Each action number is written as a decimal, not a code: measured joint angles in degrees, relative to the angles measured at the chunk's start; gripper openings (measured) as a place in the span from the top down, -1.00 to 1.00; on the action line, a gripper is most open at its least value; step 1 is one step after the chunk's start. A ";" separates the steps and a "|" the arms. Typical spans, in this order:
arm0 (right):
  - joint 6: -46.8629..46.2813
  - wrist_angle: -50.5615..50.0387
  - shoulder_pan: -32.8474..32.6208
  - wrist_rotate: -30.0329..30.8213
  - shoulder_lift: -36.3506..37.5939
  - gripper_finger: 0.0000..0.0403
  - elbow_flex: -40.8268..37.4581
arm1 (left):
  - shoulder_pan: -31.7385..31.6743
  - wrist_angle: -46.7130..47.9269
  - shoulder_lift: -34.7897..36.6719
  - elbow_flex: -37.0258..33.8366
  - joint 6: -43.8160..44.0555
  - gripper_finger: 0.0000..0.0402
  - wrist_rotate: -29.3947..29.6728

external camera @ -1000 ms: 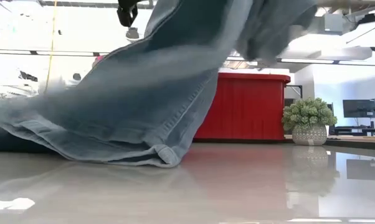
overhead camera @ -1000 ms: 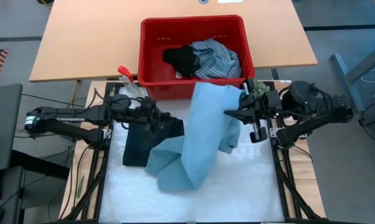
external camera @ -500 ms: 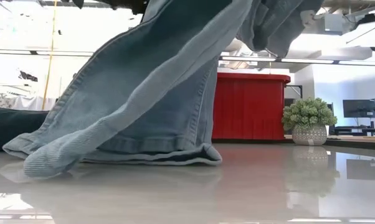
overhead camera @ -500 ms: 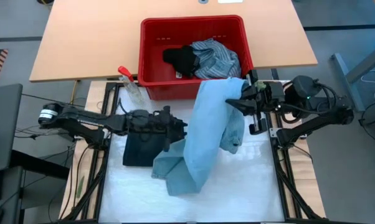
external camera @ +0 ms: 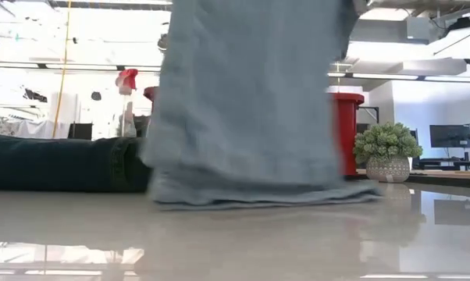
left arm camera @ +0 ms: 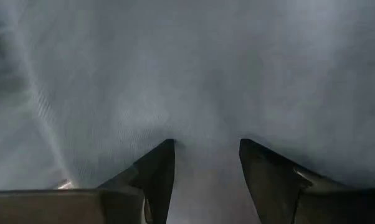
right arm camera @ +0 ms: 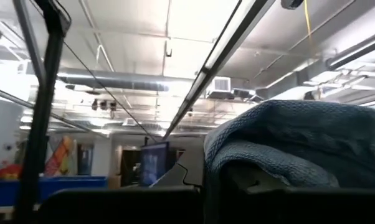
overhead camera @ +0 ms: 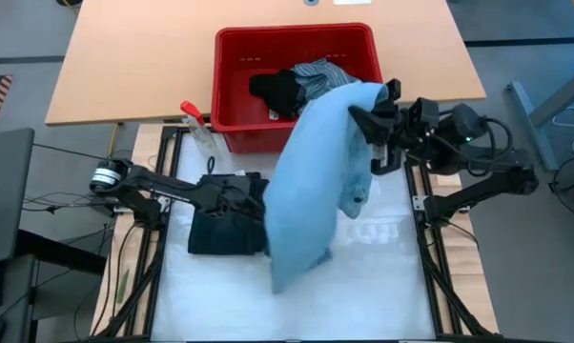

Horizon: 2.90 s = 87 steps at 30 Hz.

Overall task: Fold Laundry from Bin
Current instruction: Fold the light blue pants

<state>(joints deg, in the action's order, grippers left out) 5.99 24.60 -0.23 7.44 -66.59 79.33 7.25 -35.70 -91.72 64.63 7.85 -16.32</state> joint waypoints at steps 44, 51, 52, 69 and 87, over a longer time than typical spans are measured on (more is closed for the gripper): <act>12.11 -68.51 -14.50 16.07 4.29 -0.16 12.56 | 12.45 -18.66 17.67 -0.52 -1.12 0.15 1.88; 9.26 -71.97 -13.13 15.17 5.08 -0.17 12.16 | 13.13 -19.75 17.71 -0.39 -2.10 0.15 3.15; 9.25 -72.78 -13.11 15.17 4.97 -0.17 12.12 | 13.13 -19.72 17.66 -0.41 -2.34 0.15 3.20; -29.98 -59.60 -6.89 25.75 6.90 -0.16 12.20 | 13.43 -19.59 17.90 -0.39 -5.28 0.15 2.22; -9.89 -58.65 -21.05 6.72 10.89 -0.07 -8.29 | 13.63 -19.98 19.29 -0.41 -3.92 0.15 10.08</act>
<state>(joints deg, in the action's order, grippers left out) -3.90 -34.05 -21.28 14.16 -55.70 71.03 20.88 -55.68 -72.43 64.23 3.92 -6.24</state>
